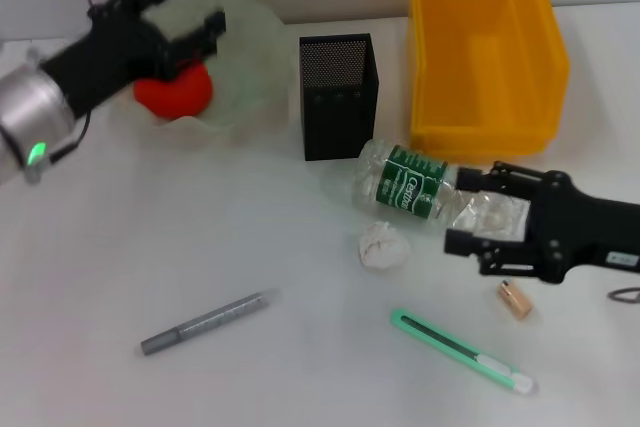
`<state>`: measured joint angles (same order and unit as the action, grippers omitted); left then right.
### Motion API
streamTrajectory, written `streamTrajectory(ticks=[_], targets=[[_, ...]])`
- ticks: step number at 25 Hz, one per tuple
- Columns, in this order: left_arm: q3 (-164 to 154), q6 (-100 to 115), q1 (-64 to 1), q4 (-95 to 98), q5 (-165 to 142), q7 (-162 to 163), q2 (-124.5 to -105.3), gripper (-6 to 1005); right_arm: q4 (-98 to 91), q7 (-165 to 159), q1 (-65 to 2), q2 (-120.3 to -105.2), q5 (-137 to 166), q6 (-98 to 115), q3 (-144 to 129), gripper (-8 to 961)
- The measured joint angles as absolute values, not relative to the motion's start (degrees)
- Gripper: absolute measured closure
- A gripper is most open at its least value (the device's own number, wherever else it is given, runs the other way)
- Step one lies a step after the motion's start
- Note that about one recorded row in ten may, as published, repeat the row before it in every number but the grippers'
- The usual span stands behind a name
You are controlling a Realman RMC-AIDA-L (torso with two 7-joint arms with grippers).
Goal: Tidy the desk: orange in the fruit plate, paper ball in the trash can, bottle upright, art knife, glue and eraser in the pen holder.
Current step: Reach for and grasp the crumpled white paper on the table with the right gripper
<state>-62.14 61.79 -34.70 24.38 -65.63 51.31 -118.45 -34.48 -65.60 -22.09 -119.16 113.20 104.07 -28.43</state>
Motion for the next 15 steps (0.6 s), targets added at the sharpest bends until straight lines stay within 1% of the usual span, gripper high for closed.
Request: streamTrajectory(ticks=[1, 2, 4, 6, 7, 8, 9, 10, 11, 12, 13, 15], targets=[[-62.14, 61.79, -34.7, 24.38, -65.63, 51.31, -118.45, 211, -35.64, -66.59, -21.79, -119.16, 112.83, 104.31, -28.41, 121], [-62.63, 67.24, -31.61, 25.21, -67.38, 50.66, -118.29, 202, -37.48, -68.18, -21.43, -119.16, 112.43, 104.61, -28.32, 121], [-62.9, 71.44, -28.72, 25.5, -68.75, 50.85, -118.23, 184, -43.57, -74.5, -20.57, -119.2, 111.45, 105.27, -28.21, 121], [-62.9, 71.44, -28.72, 25.5, -68.75, 50.85, -118.23, 184, -45.68, -76.98, -20.46, -119.21, 111.31, 105.54, -28.22, 121], [-63.01, 72.73, -27.5, 25.5, -69.42, 51.02, -118.21, 185, -47.65, -79.32, -20.5, -119.19, 111.2, 105.79, -28.3, 121], [-63.2, 74.3, -24.76, 25.15, -71.67, 50.97, -118.25, 185, -50.02, -81.97, -20.58, -119.18, 111.22, 106.3, -28.52, 121], [-63.44, 74.6, -23.36, 24.94, -72.88, 50.66, -118.42, 185, -55.35, -86.9, -20.98, -119.15, 111.91, 107.71, -29.47, 121], [-63.44, 74.6, -23.36, 24.94, -72.88, 50.66, -118.42, 185, -55.35, -86.9, -20.98, -119.15, 111.91, 107.71, -29.47, 121], [-63.44, 74.6, -23.36, 24.94, -72.88, 50.66, -118.42, 185, -60.91, -91.01, -21.5, -119.14, 113.38, 109.31, -31.02, 121], [-63.96, 75.25, -21.77, 24.76, -73.31, 50.37, -118.53, 185, -64.13, -93.08, -21.85, -119.14, 114.52, 110.18, -32.26, 122], [-63.96, 75.25, -21.77, 24.76, -73.31, 50.37, -118.53, 185, -64.13, -93.08, -21.85, -119.14, 114.52, 110.18, -32.26, 122], [-64.17, 76.08, -21.16, 24.72, -73.39, 49.8, -118.55, 185, -72.9, -99.63, -23.07, -119.13, 118.74, 112.3, -36.19, 122]])
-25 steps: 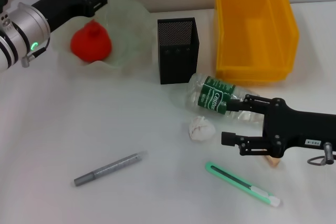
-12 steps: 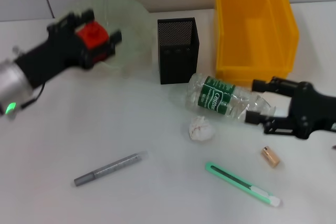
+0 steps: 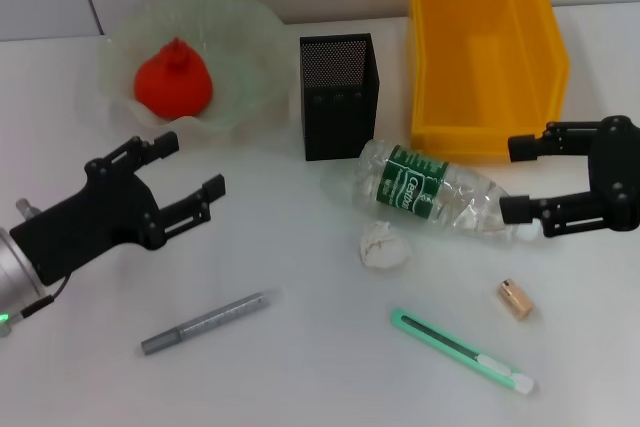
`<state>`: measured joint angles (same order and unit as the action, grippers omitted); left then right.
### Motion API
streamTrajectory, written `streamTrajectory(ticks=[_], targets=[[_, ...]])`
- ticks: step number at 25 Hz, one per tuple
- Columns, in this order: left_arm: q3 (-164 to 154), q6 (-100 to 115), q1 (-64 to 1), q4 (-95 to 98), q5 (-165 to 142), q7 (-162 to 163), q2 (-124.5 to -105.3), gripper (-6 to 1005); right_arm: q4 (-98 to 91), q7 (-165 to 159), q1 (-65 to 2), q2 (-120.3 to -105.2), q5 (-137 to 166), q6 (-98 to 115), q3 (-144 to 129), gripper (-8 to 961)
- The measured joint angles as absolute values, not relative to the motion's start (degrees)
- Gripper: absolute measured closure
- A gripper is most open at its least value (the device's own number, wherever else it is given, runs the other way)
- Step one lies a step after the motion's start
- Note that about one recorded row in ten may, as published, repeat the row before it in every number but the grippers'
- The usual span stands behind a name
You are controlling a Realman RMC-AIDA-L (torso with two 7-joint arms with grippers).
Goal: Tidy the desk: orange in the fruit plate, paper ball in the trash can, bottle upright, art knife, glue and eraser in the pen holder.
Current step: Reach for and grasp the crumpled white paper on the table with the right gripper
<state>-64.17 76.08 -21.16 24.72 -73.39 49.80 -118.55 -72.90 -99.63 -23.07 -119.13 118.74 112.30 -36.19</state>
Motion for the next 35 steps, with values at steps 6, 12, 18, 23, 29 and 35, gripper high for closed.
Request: streamTrajectory(ticks=[6, 12, 18, 23, 29, 35], targets=[[-65.56, 77.1, -20.34, 24.64, -73.58, 48.16, -118.41, 185, -85.81, -111.74, -27.74, -119.12, 126.47, 115.19, -45.21, 122], [-65.64, 76.86, -19.87, 24.53, -73.89, 48.13, -118.48, 184, -89.42, -115.8, -32.37, -119.17, 134.27, 114.18, -55.96, 121], [-65.65, 76.84, -19.84, 23.48, -74.1, 48.11, -118.55, 184, -89.19, -116.45, -35.17, -119.4, 142.65, 107.03, -70.78, 121], [-65.66, 76.85, -19.73, 23.06, -74.1, 48.09, -118.57, 184, -88.06, -115.79, -36.12, -119.44, 146.17, 101.16, -80.31, 122], [-65.65, 76.85, -19.46, 22.37, -74.1, 47.93, -118.57, 185, -85.8, -113.84, -36.22, -119.6, 148.82, 92.76, -89.18, 122], [-65.65, 77.19, -19.17, 22.35, -74.09, 47.26, -118.61, 184, -82.06, -113.52, -36.24, -119.62, 148.95, 86.76, -92.45, 121]])
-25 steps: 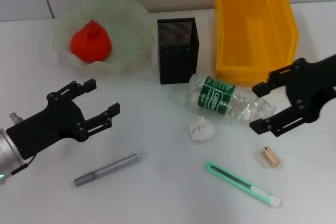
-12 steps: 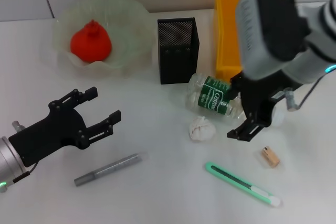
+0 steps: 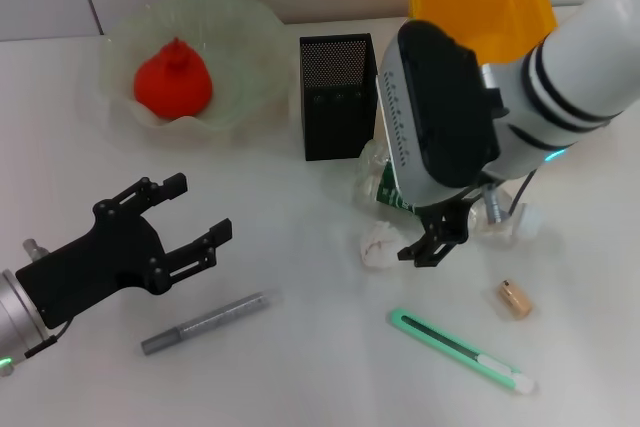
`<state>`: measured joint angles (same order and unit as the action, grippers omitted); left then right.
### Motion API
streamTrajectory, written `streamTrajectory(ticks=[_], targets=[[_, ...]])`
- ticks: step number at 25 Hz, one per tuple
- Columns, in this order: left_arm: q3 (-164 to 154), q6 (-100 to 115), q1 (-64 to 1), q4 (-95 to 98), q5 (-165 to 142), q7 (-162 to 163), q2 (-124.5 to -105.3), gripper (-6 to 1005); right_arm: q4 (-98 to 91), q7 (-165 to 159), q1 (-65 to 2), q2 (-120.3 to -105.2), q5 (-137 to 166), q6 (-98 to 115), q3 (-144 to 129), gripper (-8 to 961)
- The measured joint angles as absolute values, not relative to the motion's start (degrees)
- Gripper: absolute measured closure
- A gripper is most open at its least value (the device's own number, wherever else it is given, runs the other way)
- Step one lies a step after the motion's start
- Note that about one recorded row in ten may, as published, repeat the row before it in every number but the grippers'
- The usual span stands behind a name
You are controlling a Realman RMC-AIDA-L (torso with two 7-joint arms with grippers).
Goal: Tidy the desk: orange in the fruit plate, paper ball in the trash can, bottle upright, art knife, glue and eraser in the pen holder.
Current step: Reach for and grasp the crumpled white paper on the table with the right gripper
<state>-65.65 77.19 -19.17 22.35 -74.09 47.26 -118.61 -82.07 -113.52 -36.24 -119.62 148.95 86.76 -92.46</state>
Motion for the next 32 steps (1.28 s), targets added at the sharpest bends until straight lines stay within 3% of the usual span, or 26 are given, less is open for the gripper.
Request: streamTrajectory(ticks=[19, 29, 32], targets=[[-65.74, 78.87, -18.89, 22.76, -74.09, 46.76, -118.56, 185, -70.19, -115.5, -39.22, -119.71, 146.27, 77.1, -97.14, 121], [-65.74, 78.93, -18.48, 22.64, -74.09, 46.75, -118.56, 185, -64.62, -117.97, -42.08, -119.61, 146.13, 76.71, -97.05, 171], [-65.74, 78.93, -18.42, 22.66, -74.08, 46.75, -118.56, 185, -65.1, -118.26, -42.09, -119.63, 146.1, 76.81, -96.97, 262]])
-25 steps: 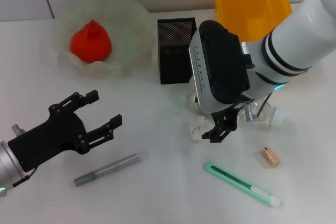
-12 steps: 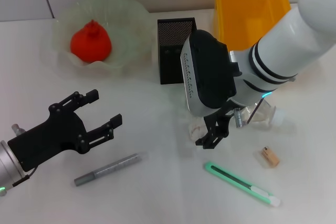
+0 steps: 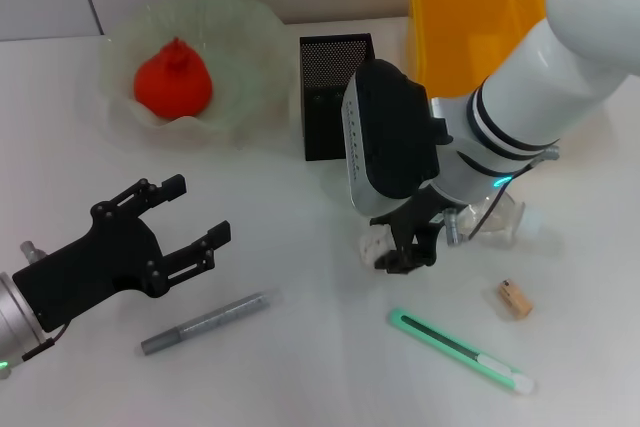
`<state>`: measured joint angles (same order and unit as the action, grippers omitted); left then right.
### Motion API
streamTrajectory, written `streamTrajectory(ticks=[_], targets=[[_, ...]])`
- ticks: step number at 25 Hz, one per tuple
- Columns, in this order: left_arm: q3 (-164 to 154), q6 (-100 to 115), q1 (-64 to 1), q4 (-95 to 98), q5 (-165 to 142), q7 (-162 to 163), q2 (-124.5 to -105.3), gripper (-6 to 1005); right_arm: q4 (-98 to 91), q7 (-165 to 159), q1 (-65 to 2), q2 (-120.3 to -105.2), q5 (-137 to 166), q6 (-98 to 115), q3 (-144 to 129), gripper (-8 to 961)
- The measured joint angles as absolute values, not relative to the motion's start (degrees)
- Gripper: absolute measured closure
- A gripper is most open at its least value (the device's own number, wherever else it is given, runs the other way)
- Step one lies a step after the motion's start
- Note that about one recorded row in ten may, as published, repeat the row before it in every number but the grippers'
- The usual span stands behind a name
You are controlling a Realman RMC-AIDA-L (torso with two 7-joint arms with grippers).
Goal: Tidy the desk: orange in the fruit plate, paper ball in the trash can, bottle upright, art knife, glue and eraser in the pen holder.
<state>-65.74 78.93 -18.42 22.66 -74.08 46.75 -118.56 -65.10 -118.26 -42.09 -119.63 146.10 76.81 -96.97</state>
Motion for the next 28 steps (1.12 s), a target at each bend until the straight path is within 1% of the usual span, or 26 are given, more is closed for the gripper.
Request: streamTrajectory(ticks=[3, 5, 11, 17, 24, 28], targets=[[-65.74, 78.93, -18.37, 22.6, -74.02, 46.75, -118.56, 185, -66.41, -119.31, -42.01, -119.63, 145.6, 77.49, -96.72, 354], [-65.74, 78.93, -18.37, 22.53, -74.0, 46.72, -118.56, 185, -66.74, -119.82, -42.01, -119.59, 145.33, 77.82, -96.22, 563], [-65.74, 78.92, -18.36, 22.43, -73.82, 46.66, -118.57, 184, -71.2, -120.74, -41.53, -119.51, 143.58, 81.53, -91.57, 586], [-65.74, 78.98, -18.29, 22.51, -73.73, 46.66, -118.56, 184, -82.36, -122.59, -40.7, -119.28, 141.46, 89.68, -73.96, 587], [-65.74, 79.06, -18.29, 22.73, -73.73, 46.66, -118.56, 184, -84.63, -121.56, -39.53, -118.59, 144.5, 87.57, -59.85, 587], [-65.74, 79.14, -18.4, 22.72, -73.79, 46.67, -118.56, 184, -83.75, -120.99, -38.7, -118.42, 146.74, 83.75, -57.24, 588]])
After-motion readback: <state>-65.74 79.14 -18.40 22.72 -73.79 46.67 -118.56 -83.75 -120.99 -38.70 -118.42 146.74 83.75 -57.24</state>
